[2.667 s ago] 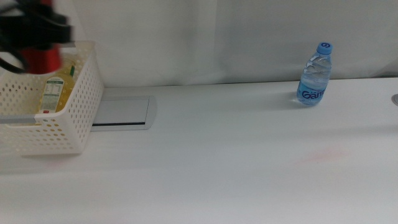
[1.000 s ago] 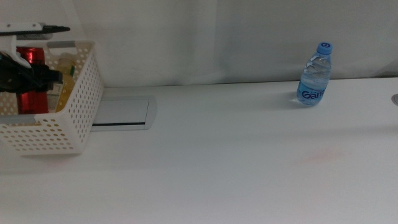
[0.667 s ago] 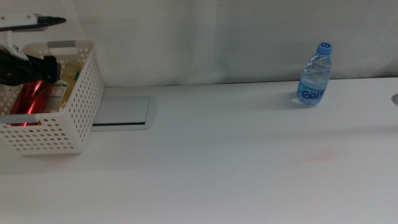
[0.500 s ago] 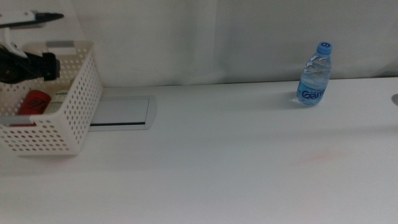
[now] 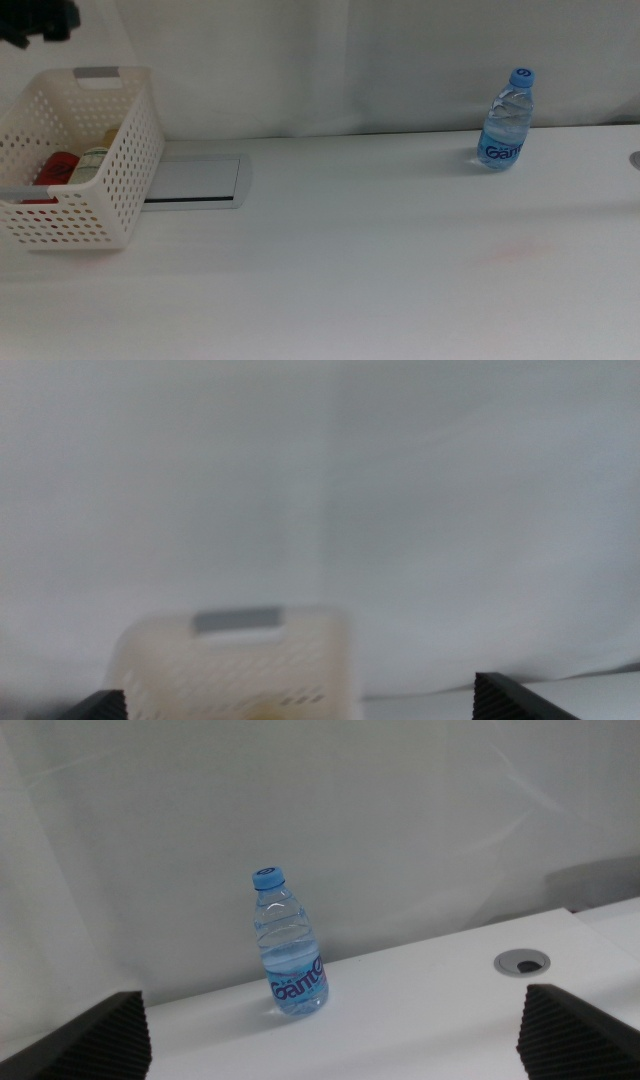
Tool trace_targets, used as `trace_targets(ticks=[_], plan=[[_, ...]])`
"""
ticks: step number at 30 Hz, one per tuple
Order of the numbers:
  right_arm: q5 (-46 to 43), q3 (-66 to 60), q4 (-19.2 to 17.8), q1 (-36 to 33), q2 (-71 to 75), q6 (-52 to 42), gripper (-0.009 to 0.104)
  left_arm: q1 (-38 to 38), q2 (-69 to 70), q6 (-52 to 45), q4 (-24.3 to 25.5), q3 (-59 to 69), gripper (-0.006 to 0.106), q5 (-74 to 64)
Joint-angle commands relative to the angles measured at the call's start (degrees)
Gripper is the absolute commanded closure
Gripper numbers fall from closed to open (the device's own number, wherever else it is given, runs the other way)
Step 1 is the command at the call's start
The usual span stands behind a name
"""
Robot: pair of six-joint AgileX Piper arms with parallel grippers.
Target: Use arms to grab the bottles and put them into the dustbin to the left of the table.
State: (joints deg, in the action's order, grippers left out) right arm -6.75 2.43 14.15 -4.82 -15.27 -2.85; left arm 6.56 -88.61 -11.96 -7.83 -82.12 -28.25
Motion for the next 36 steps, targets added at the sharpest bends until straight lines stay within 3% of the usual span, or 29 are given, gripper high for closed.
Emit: trace_targets(ticks=[1,5,11,20,29,36], plan=[[0.5,0.8,1.3,0.2,0.1,-0.3,-0.008,-2.7,3.8,-0.6,-1.1,-0.1,0.011,-1.4],[6.8,7.3,1.0,0.2,-0.1,-0.4,-0.008,-9.7,10.6,-0.7,-1.2,3.1,0.011,-2.7],[16.5,19.2,-2.3,0.2,-4.0,-2.1,-0.008,-18.6,18.5,-0.9,-0.1,13.2,0.011,0.0],[33.5,33.9,-3.2,0.2,-17.7,-5.3,-0.008,-30.7,31.5,0.0,-0.6,30.2,0.011,3.7],[33.5,34.2,-3.0,0.2,-31.8,-9.6,-0.008,-32.5,37.5,0.0,-0.6,38.5,0.011,4.1],[23.3,28.8,-1.8,-2.2,-39.9,-9.9,-0.008,-32.5,37.5,0.0,-0.6,38.6,0.011,4.2]])
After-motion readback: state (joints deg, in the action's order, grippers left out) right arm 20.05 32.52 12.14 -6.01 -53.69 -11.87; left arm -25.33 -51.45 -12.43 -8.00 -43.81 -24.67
